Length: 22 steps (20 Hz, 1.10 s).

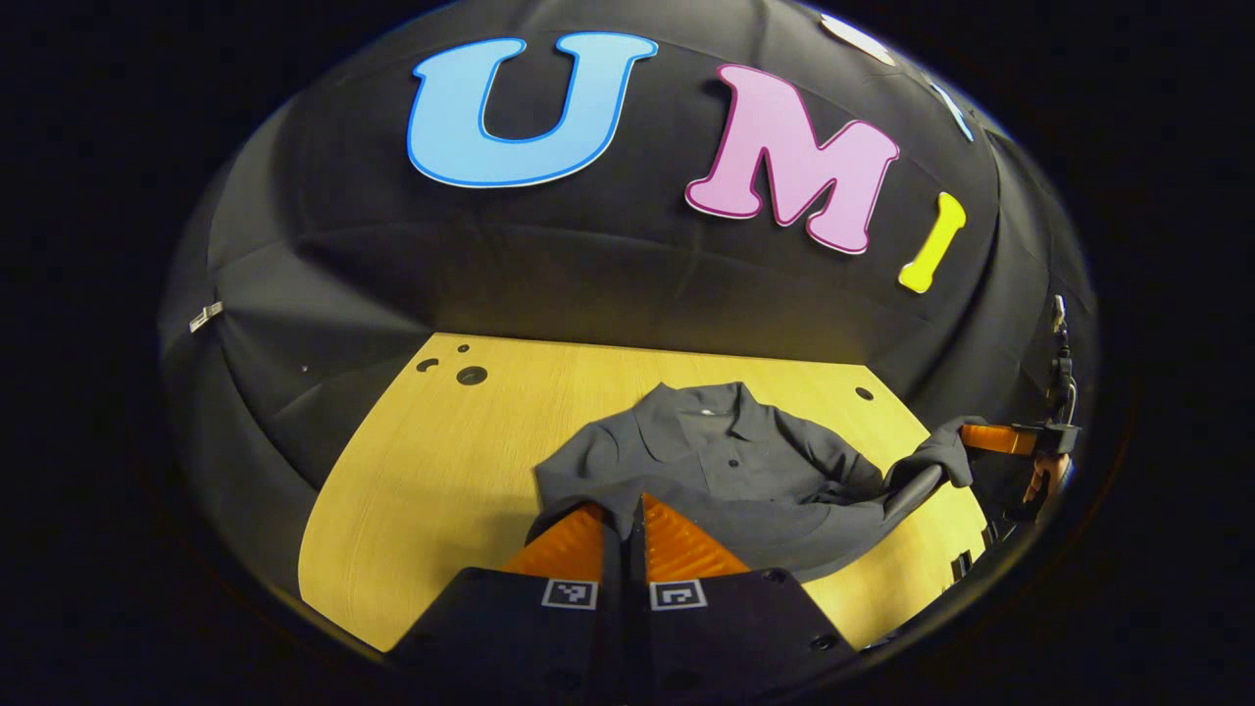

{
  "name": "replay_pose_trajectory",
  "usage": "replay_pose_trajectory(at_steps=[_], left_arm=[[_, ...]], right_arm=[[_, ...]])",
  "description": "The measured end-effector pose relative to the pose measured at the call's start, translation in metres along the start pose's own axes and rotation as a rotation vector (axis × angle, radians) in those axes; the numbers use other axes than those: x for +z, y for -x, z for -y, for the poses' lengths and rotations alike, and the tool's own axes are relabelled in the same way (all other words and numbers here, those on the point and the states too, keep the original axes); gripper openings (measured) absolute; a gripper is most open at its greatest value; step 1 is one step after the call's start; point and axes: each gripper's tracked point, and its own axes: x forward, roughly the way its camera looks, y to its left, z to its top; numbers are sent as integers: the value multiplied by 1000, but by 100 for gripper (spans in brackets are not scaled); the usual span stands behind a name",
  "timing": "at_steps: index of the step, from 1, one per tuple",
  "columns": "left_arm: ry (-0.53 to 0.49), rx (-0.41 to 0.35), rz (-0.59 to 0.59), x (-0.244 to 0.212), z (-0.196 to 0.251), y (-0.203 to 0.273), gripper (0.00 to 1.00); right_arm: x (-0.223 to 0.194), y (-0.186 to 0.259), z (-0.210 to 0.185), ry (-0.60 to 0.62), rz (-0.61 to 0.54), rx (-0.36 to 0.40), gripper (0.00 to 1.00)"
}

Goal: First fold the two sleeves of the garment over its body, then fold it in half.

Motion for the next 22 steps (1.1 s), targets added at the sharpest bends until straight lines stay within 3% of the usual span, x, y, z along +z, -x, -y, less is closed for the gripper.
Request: replay_pose_trajectory(at_steps=[10, 15, 16, 18, 21, 22], left_arm=[[-4, 54, -14, 23, -25, -86, 2], [-39, 92, -56, 14, -39, -135, 5], [-48, 98, -58, 13, -40, -144, 5], [-71, 104, -66, 11, -42, -162, 5], [-94, 115, -92, 1, -44, -184, 2], [-96, 119, -100, -2, -45, -191, 5]], right_arm=[[22, -96, 16, -1, -12, -1, 5], [10, -146, 23, 4, -60, -7, 5], [7, -154, 25, 1, -68, -12, 0], [2, -168, 31, -3, -85, -21, 5], [-11, -185, 38, -1, -113, -34, 5], [-17, -191, 41, 2, -129, -40, 5]])
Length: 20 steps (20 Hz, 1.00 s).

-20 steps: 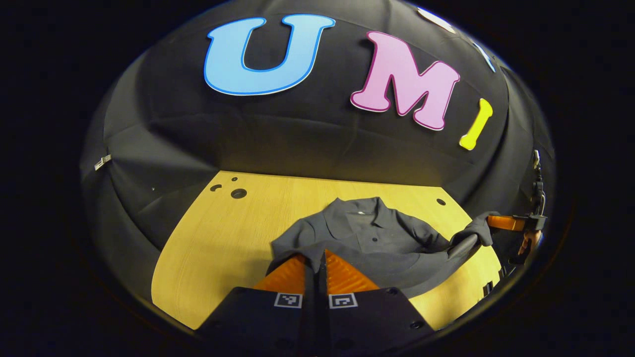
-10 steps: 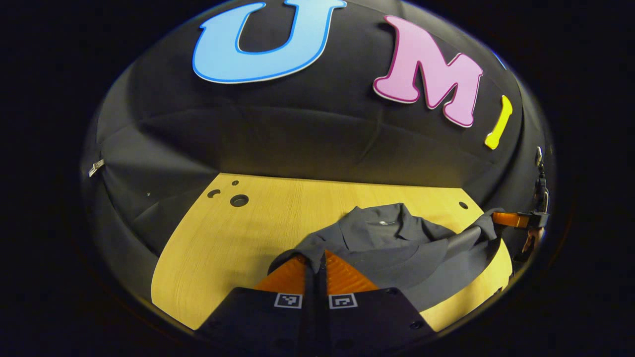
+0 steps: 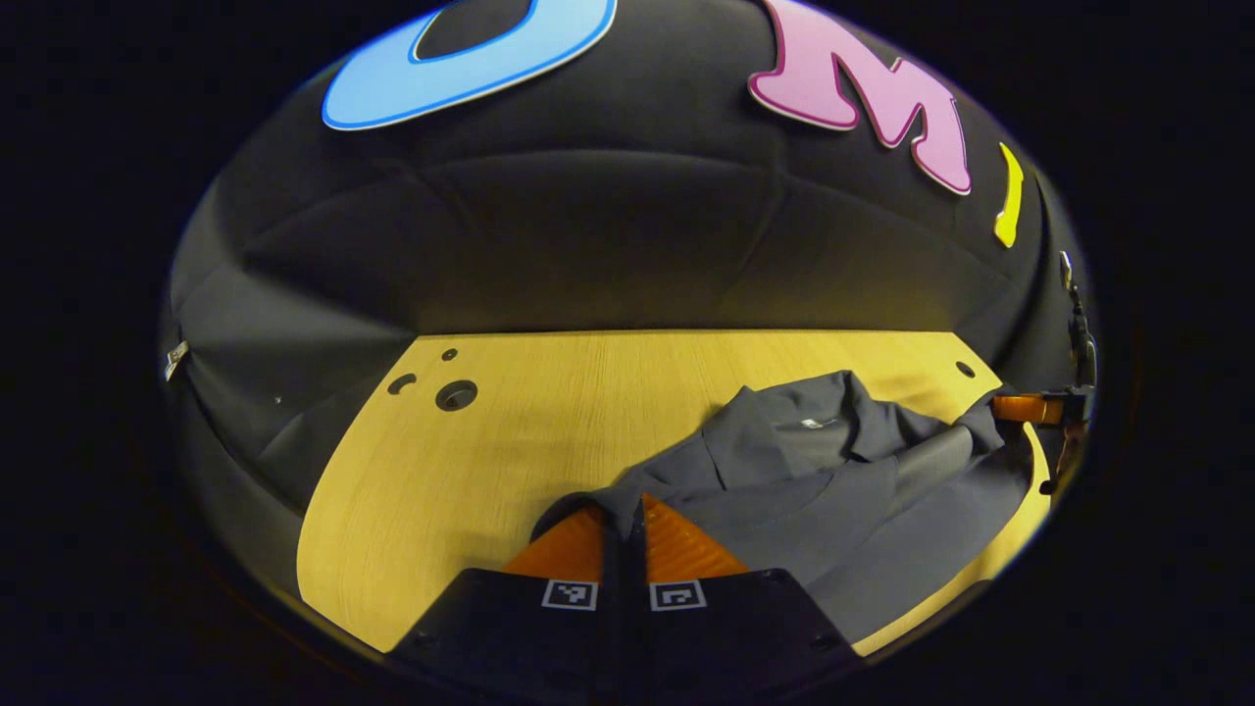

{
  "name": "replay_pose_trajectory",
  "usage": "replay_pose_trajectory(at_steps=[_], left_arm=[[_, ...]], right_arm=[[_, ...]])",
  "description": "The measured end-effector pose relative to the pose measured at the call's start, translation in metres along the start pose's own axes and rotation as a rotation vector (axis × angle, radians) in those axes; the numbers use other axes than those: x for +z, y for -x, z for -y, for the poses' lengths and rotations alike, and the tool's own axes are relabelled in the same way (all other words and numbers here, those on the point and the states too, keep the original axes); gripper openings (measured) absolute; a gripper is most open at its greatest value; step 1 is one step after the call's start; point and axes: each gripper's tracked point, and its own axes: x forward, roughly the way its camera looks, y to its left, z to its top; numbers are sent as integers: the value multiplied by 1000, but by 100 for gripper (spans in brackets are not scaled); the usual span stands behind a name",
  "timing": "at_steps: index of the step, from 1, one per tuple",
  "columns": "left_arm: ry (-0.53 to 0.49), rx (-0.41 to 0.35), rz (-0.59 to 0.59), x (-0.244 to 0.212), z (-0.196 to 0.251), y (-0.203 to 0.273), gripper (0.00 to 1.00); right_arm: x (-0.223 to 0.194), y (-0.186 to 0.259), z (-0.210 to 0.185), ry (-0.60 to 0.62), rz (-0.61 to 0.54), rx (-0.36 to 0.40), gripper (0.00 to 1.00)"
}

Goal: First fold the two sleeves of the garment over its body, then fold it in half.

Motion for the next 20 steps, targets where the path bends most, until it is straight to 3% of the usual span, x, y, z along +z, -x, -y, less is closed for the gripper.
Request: replay_pose_trajectory(at_steps=[11, 15, 16, 17, 19, 20], left_arm=[[-5, 32, -115, -39, 0, -47, 5], [-21, 54, -121, -42, -1, -52, 7], [-22, 55, -127, -44, -1, -53, 10], [-29, 55, -136, -45, 0, -54, 11], [-54, 70, -150, -48, -1, -52, 17], [-64, 78, -148, -47, -2, -51, 25]], right_arm=[[-46, -40, 13, 22, -109, -38, 6], [-52, -44, 13, 8, -131, -47, 20], [-53, -44, 13, 3, -136, -50, 12], [-53, -44, 14, -2, -137, -52, 24], [-53, -43, 17, -5, -143, -65, 27], [-53, -42, 19, -6, -142, -67, 26]])
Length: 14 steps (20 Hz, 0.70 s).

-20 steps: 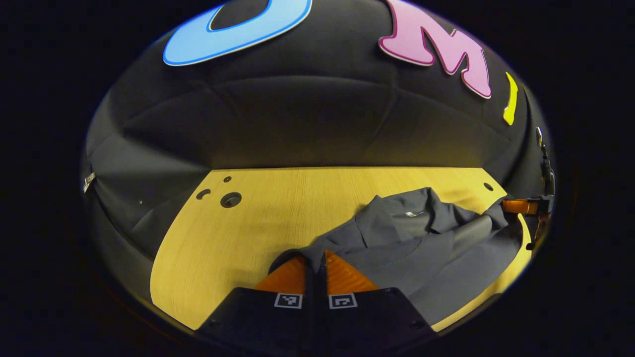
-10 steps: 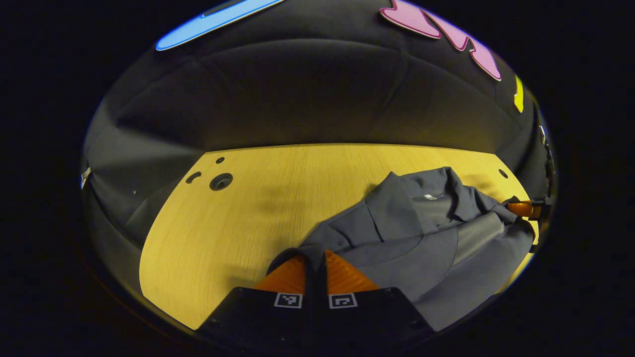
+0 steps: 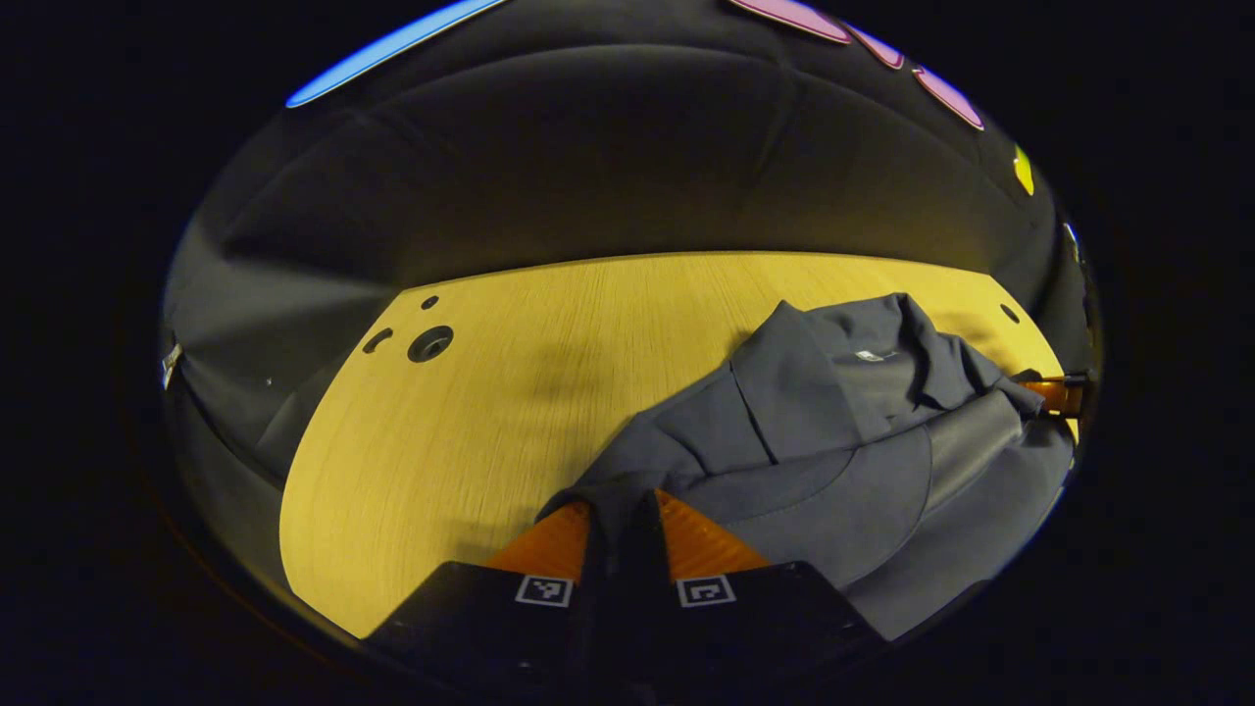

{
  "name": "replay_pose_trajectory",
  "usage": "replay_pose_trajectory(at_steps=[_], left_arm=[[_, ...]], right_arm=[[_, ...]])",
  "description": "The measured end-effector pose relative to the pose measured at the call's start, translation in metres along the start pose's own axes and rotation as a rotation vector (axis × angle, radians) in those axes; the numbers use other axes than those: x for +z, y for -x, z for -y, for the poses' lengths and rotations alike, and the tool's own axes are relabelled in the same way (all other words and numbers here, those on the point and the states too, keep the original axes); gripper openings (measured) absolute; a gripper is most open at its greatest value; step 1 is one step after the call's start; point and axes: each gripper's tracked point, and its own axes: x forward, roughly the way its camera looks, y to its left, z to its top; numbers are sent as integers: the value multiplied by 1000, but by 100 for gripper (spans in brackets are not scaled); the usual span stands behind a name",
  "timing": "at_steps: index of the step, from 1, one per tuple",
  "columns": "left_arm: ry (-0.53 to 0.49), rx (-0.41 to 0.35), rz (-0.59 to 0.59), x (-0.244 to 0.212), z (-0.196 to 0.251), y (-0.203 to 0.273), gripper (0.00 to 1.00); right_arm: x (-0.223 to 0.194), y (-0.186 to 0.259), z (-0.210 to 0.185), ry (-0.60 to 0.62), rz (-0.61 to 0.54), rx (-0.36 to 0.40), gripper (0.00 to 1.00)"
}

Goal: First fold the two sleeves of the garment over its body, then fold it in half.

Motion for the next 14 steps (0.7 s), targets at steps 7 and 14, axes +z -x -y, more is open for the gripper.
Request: replay_pose_trajectory(at_steps=[7, 14], left_arm=[[-38, -26, 26, 5, 3, 19, 75], [-60, -20, 101, 20, 1, 62, 96]], right_arm=[[11, 18, 10, 9, 27, -21, 74], [32, 61, 11, 25, 92, -5, 84]])
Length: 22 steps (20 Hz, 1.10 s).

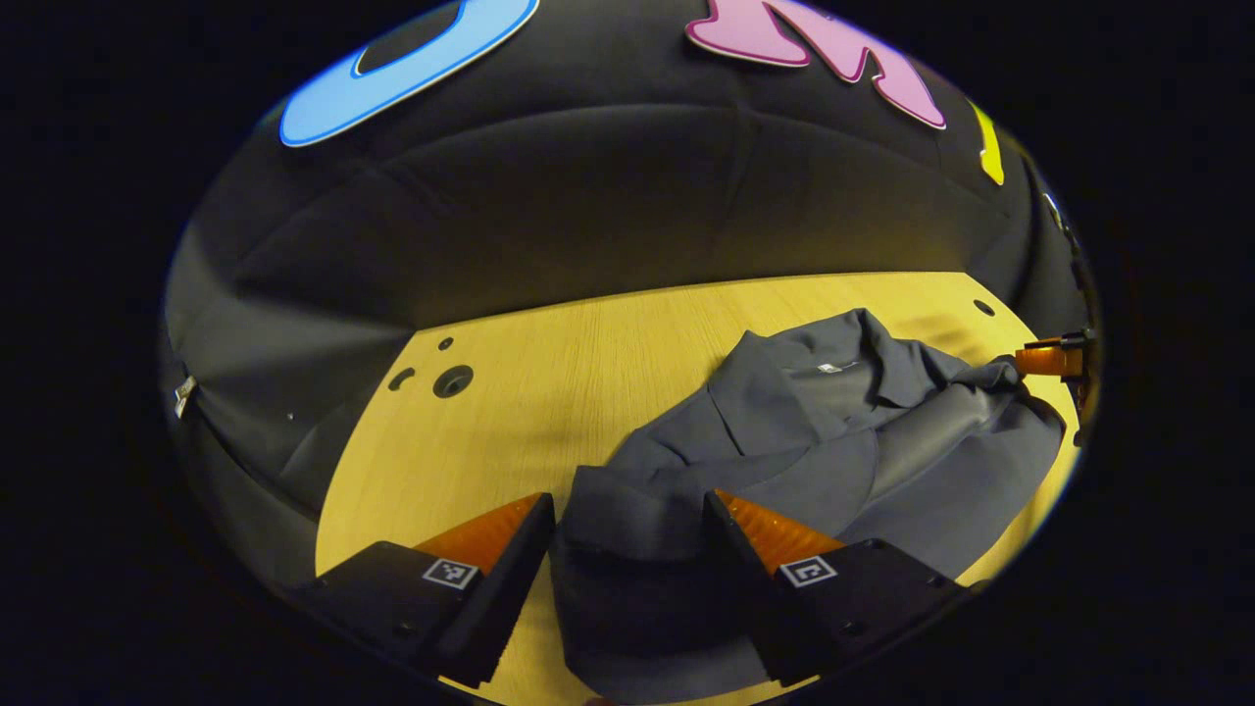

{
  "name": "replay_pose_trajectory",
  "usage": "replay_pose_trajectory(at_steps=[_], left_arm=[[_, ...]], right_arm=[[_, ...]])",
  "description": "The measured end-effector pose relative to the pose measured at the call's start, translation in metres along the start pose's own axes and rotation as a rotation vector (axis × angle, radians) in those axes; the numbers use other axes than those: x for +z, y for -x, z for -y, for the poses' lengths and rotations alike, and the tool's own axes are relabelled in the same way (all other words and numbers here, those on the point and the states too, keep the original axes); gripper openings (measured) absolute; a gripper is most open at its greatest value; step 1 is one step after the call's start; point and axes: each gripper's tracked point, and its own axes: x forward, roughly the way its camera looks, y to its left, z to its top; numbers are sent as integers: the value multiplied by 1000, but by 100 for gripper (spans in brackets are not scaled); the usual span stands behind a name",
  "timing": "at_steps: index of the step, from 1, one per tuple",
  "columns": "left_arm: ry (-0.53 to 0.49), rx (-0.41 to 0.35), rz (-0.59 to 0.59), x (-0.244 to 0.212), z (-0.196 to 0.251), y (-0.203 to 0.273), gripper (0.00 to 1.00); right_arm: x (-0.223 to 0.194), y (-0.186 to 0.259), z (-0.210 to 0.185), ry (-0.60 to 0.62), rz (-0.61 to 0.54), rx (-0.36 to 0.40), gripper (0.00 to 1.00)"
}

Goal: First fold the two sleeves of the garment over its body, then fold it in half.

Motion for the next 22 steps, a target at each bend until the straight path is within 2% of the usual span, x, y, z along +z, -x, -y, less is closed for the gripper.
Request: replay_pose_trajectory(at_steps=[1, 2, 7, 12, 18, 22], left_arm=[[-4, -3, 19, 4, 1, 9, 96], [-6, -13, 37, 8, 3, 19, 96], [14, -42, 132, 26, 8, 82, 96], [77, -80, 220, 30, 23, 160, 96], [148, -113, 260, 3, 45, 247, 96], [162, -119, 257, -22, 58, 285, 96]], right_arm=[[4, 8, -2, 2, 13, 6, 72], [8, 18, -3, 4, 26, 11, 84], [25, 75, -21, 38, 110, 37, 84], [22, 129, -54, 68, 165, 116, 84], [11, 184, -93, 101, 179, 213, 84], [3, 212, -104, 143, 194, 235, 84]])
